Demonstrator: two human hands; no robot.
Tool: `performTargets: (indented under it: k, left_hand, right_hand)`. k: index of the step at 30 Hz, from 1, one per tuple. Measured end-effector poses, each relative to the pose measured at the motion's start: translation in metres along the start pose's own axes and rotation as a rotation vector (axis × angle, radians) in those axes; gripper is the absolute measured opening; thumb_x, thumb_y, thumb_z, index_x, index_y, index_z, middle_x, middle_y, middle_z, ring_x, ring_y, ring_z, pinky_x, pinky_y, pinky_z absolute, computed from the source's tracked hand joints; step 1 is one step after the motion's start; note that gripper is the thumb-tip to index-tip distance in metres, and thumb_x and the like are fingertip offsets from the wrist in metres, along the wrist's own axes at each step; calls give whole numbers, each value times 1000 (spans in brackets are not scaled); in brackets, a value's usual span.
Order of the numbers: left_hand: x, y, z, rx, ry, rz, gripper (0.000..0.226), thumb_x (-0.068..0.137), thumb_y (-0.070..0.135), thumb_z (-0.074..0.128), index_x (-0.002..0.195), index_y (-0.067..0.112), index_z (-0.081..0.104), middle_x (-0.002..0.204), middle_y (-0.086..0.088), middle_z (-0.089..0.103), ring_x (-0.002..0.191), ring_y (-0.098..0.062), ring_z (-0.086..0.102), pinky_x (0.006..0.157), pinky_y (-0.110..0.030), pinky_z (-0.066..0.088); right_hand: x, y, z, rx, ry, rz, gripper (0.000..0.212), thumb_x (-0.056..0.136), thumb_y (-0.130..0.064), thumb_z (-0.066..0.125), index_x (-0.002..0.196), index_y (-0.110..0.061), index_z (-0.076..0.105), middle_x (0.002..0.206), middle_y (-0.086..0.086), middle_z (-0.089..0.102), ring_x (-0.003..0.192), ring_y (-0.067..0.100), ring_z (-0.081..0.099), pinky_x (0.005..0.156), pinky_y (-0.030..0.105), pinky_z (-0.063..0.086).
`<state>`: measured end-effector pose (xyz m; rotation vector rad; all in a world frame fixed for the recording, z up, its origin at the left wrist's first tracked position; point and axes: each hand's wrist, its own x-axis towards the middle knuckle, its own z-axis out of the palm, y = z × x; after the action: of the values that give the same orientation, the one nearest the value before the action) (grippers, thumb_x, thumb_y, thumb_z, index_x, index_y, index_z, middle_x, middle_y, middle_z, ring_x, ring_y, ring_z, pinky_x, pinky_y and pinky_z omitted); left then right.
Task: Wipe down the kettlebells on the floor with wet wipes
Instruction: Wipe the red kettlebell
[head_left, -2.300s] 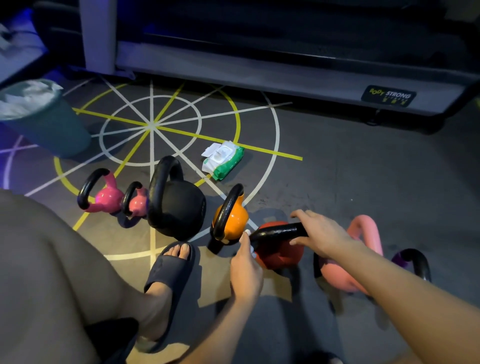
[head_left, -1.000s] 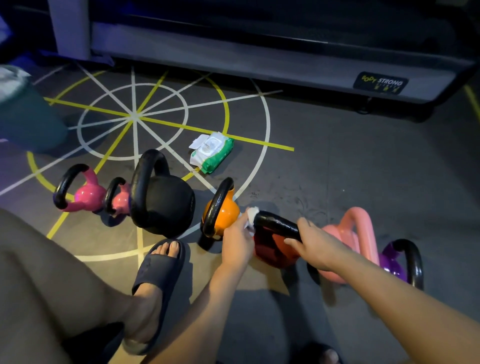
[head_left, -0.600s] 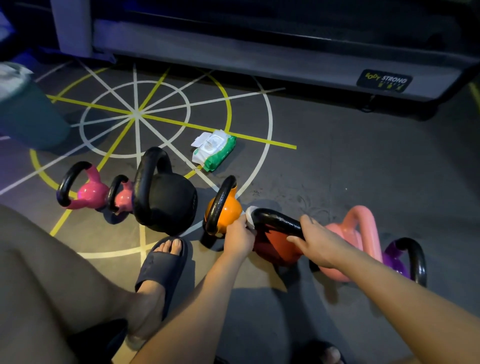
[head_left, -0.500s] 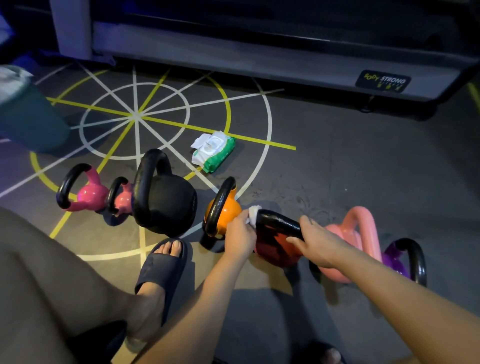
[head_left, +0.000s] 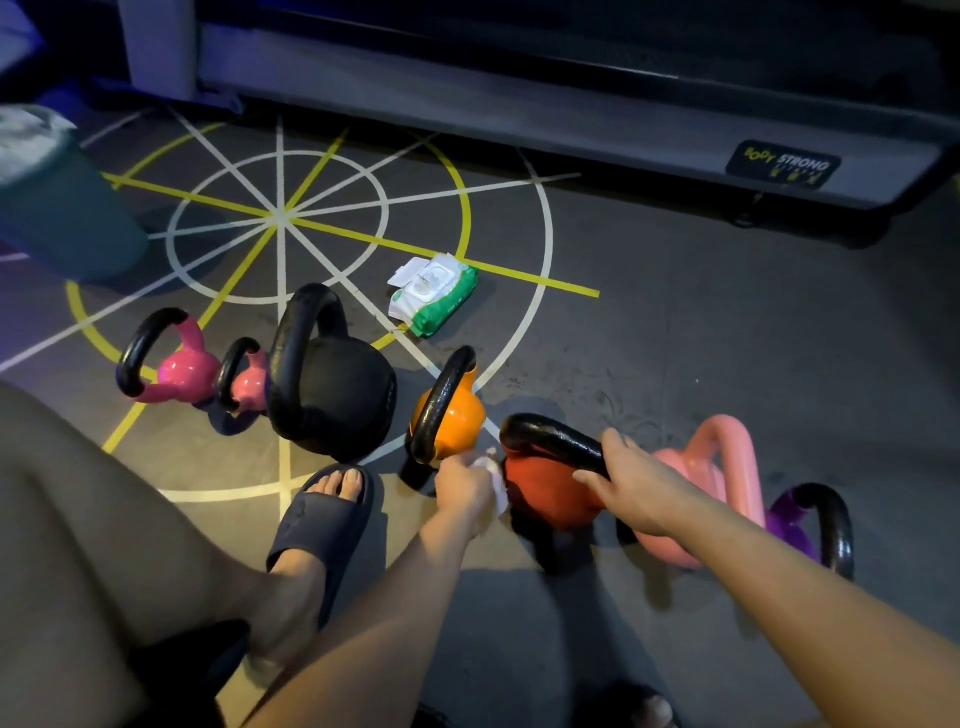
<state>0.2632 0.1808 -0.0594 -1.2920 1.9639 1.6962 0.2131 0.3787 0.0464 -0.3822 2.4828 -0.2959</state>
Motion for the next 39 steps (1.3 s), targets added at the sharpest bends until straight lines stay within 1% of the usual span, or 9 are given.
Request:
performTargets:
  k: [4,8,13,18,21,25,30,36,39]
  left_hand:
    - [-11,20,-1,-42,233,242,39,95,3,50,129,13,68,111,-12,71,101,-27,65,86,-34,50]
    - [-20,20,13,189,104,607,39,101,5,51,138,13,61,111,-6,72,102,-19,68,96,-32,53]
    - [4,10,8,192,-161,354,17,98,14,55,101,13,72,91,-4,73,97,-28,69,87,-38,54]
    - [-9,25,17,-169,-10,400,33,101,12,55,130,24,67,125,15,67,122,-4,58,107,-25,43]
    - [-14,17,6,-58,-115,427,36,99,5,53,125,25,68,108,9,74,102,2,65,91,-10,46]
    - [-4,16,4,99,-184,262,26,91,1,54,90,19,73,84,-1,74,86,-17,68,83,-35,56]
    - [-22,15,11,-50,-47,426,44,102,8,51,142,24,57,129,7,65,122,-6,55,107,-28,42]
    - [-12,19,8,72,-152,276,31,92,0,56,114,16,71,92,-2,74,93,-19,69,88,-32,55]
    - [-13,27,11,-119,-88,251,36,94,8,58,125,22,70,108,4,75,107,-14,67,99,-37,54]
  right_hand:
    - [2,0,-1,-7,5,-6,34,97,-48,53,99,-20,33,108,7,53,100,29,59,80,39,47]
    - [1,0,-1,-6,6,-6,35,97,-48,53,99,-20,32,110,8,54,100,30,60,83,42,49]
    - [1,-1,-2,-15,0,0,35,97,-49,52,100,-20,34,112,8,55,102,29,60,84,42,48]
    - [2,0,-2,-17,10,5,36,97,-50,52,104,-19,36,111,7,53,99,29,60,81,41,49]
    - [1,-1,-2,-19,8,-8,36,97,-50,52,102,-19,35,112,8,54,98,29,60,84,44,50]
    - [2,0,-2,-34,8,-6,35,97,-49,51,102,-18,35,110,8,55,97,28,60,82,41,49]
    - [1,-2,-3,-41,3,6,34,98,-50,50,100,-20,33,109,6,53,94,28,60,77,40,49]
    - [2,-2,-3,-18,-4,12,34,97,-50,51,100,-21,33,109,6,53,97,28,59,81,41,49]
    - [2,0,-2,-21,-2,11,34,97,-50,51,100,-21,33,112,7,53,98,28,59,81,41,49]
